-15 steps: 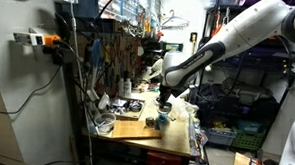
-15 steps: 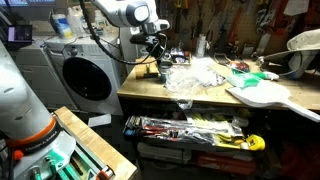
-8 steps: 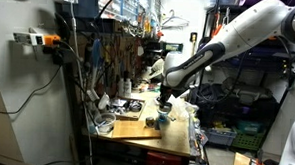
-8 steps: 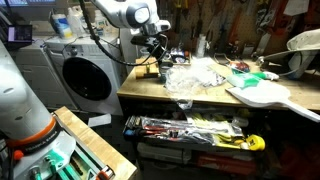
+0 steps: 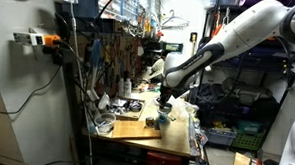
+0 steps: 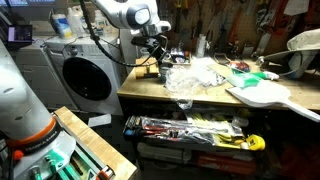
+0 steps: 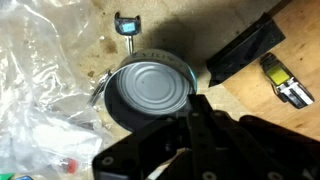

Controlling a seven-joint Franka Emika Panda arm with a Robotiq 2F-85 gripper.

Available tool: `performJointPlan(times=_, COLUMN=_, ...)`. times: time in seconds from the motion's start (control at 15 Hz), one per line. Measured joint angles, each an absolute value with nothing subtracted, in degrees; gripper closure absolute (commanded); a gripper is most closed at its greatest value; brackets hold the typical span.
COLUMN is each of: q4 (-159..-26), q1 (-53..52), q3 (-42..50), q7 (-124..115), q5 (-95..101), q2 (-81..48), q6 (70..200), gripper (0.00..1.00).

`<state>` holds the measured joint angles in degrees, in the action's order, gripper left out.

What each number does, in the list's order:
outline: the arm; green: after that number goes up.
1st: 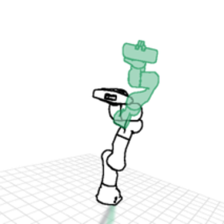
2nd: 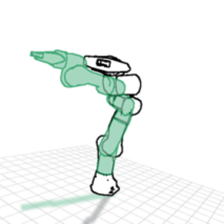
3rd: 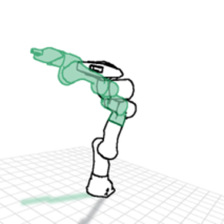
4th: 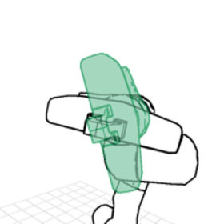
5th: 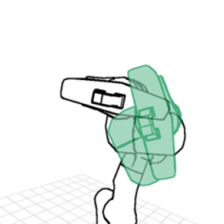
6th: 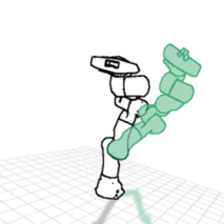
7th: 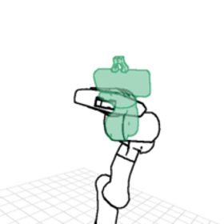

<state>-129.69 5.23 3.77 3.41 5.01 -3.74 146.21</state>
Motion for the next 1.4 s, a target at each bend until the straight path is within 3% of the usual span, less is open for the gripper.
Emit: performJointPlan(times=1.4, q4=-128.6, q1=4.7, q3=3.5, q7=3.4, q5=5.1, q2=-5.7, q6=147.1, gripper=0.99)
